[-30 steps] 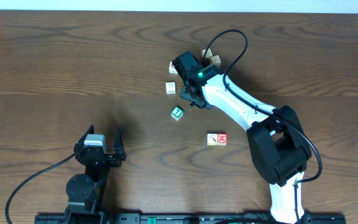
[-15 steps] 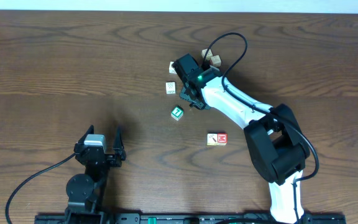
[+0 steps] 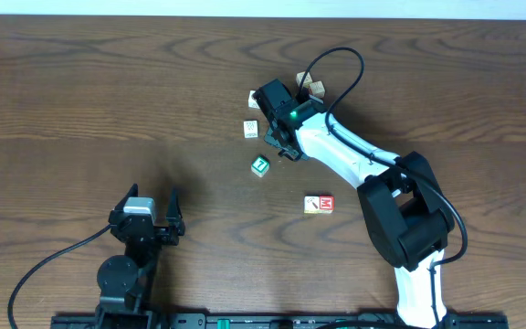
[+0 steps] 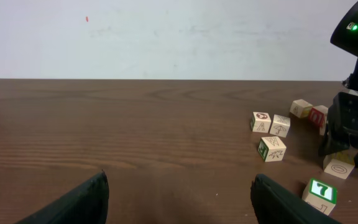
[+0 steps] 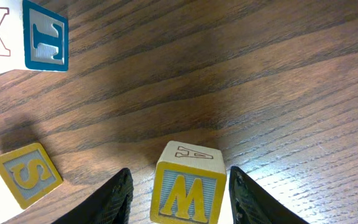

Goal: Lift 4 blocks
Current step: 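Lower right gripper over the yellow-bordered M block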

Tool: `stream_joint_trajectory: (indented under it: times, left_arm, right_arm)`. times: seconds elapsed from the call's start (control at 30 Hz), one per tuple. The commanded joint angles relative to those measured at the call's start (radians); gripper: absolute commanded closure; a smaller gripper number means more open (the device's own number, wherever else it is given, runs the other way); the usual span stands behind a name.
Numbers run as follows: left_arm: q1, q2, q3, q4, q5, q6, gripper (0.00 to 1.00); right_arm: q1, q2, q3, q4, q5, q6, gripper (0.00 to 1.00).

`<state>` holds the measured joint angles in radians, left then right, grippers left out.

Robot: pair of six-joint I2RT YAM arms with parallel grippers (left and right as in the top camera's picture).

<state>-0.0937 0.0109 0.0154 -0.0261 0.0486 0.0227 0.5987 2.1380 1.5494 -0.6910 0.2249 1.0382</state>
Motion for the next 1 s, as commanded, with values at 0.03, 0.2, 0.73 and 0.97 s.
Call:
stream_joint_trajectory:
  times: [0.03, 0.2, 0.73, 0.97]
  left_arm:
    - [-0.002, -0.004, -0.011, -0.044, -0.016, -0.005, 0.27]
    - [-0.002, -0.004, -0.011, -0.044, -0.016, -0.005, 0.27]
    - [-0.002, -0.004, -0.011, -0.044, -0.016, -0.005, 0.27]
    - [-0.002, -0.004, -0.011, -0.044, -0.016, -0.005, 0.27]
  right_arm:
    - [-0.003, 0.031, -0.007, -0.005, 0.032, 0.013, 0.53]
    - [-0.002, 0.051, -0.007, -0.004, 0.032, 0.013, 0.53]
    - [-0.024, 0.067, -0.006, 0.006, 0.029, -0.026, 0.58]
    - [-0.034, 0.067, -0.005, 0.006, -0.002, -0.068, 0.55]
